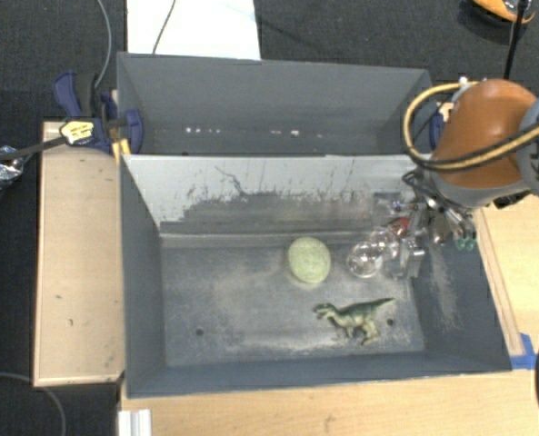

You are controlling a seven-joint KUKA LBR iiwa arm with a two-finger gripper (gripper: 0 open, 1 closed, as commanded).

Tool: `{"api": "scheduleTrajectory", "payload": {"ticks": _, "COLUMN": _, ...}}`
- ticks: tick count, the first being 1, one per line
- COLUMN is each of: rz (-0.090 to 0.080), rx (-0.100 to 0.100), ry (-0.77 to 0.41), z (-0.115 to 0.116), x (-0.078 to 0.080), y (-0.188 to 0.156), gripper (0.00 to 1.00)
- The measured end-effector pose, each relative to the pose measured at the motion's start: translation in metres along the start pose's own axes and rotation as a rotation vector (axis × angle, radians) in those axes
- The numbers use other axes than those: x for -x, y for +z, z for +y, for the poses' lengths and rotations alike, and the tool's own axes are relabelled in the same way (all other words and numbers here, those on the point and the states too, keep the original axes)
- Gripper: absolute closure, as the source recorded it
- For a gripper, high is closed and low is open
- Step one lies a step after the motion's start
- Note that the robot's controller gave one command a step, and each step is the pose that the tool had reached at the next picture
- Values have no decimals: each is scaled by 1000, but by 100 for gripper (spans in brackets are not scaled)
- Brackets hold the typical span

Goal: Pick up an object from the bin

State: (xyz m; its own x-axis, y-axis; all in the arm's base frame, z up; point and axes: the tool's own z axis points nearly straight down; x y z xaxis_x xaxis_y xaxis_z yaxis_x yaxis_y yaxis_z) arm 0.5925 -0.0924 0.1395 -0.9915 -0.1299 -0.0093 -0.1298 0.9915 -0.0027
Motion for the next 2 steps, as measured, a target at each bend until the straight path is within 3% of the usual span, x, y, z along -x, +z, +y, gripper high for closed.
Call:
{"api": "scheduleTrajectory", "payload": {"ticks": 1, "rz": 7, "rx": 4, "ry": -69, "z": -7, "x": -3, "y": 35, "gripper": 0}}
{"api": "scheduleTrajectory", "payload": {"ticks": 2, "rz": -7, "rx": -2, "ry": -85, "z": -13, "x": -3, "y": 10, "gripper": 0}}
